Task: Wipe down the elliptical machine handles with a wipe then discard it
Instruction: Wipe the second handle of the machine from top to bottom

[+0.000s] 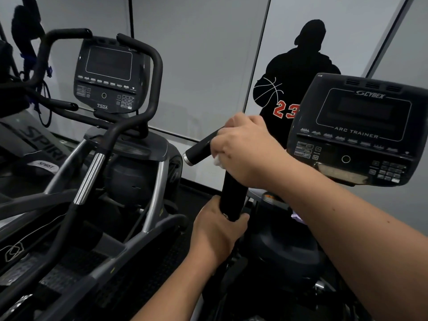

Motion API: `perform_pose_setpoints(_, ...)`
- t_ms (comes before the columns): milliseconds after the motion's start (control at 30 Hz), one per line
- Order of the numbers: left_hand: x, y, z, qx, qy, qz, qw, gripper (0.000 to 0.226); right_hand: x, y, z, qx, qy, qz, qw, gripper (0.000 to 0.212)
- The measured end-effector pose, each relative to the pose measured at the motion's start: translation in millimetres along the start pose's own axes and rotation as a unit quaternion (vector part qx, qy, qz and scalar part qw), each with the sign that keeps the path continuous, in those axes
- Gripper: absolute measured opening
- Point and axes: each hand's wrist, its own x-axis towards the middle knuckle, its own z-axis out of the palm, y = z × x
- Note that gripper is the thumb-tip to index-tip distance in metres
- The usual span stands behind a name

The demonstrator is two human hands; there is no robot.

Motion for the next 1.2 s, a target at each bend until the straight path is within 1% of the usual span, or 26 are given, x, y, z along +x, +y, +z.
perform_pose_setpoints(33,0,-1,0,0.003,0.001,0.000,1.000,0.028,-3,6,0,0.015,0.015,0.007,1.000,0.025)
perform_pose_setpoints(67,1,-1,0,0.000,-0.001,-0.002,1.000,0.028,-3,16,-2,0.047,0.040,0.043,0.997,0.029)
perform_pose_setpoints(133,1,-2,0,-0.021,-0.016,-0.010,1.000,0.029,-2,35,-2,0.112,0.127,0.106,0.980,0.033)
perform_pose_setpoints(167,1,-2,0,-0.024,-0.020,-0.011,0.999,0.030,-4,37,0,0.125,0.165,0.118,0.971,0.031)
perform_pose_setpoints(233,0,-3,1,-0.018,-0.018,-0.010,1.000,0.030,-11,31,8,0.135,0.203,0.097,0.965,0.024)
perform_pose_setpoints(300,1,-2,1,-0.014,-0.010,-0.010,1.000,0.031,-20,29,16,0.176,0.212,0.074,0.959,0.019)
perform_pose_setpoints(333,2,-2,1,-0.010,-0.006,-0.010,1.000,0.031,-19,34,15,0.215,0.213,0.097,0.948,0.018)
perform_pose_setpoints(400,2,-3,1,-0.002,-0.001,-0.003,1.000,0.031,-15,46,14,0.303,0.192,0.186,0.915,0.018)
perform_pose_setpoints(433,2,-3,0,-0.002,-0.001,0.000,1.000,0.030,-16,48,14,0.326,0.184,0.209,0.903,0.019)
perform_pose_setpoints(567,0,-2,-1,-0.014,-0.012,0.000,1.000,0.031,-28,30,21,0.327,0.223,0.166,0.903,0.020)
perform_pose_setpoints(600,1,-3,-1,-0.007,-0.008,0.000,1.000,0.031,-28,31,25,0.341,0.227,0.182,0.894,0.020)
perform_pose_setpoints(667,1,-3,0,0.005,-0.001,0.001,1.000,0.031,-24,37,29,0.401,0.224,0.247,0.853,0.016)
perform_pose_setpoints(700,1,-3,0,0.004,-0.001,0.002,1.000,0.031,-23,38,30,0.424,0.224,0.263,0.837,0.014)
perform_pose_setpoints(733,1,-3,0,0.004,-0.003,0.002,1.000,0.031,-22,37,30,0.430,0.230,0.265,0.832,0.013)
perform_pose_setpoints(800,1,-3,0,0.003,-0.003,0.005,1.000,0.031,-23,32,31,0.424,0.248,0.253,0.833,0.014)
perform_pose_setpoints(833,1,-3,0,0.003,0.001,0.006,1.000,0.031,-23,30,33,0.439,0.251,0.254,0.824,0.013)
perform_pose_setpoints(933,2,-4,2,0.007,0.007,0.004,1.000,0.032,-23,33,37,0.515,0.242,0.296,0.767,0.012)
perform_pose_setpoints(1067,2,-4,1,0.000,0.000,0.004,1.000,0.030,-23,33,37,0.569,0.265,0.286,0.725,0.023)
perform_pose_setpoints(1200,2,-5,3,0.005,0.003,0.001,1.000,0.030,-30,30,47,0.621,0.223,0.295,0.691,0.022)
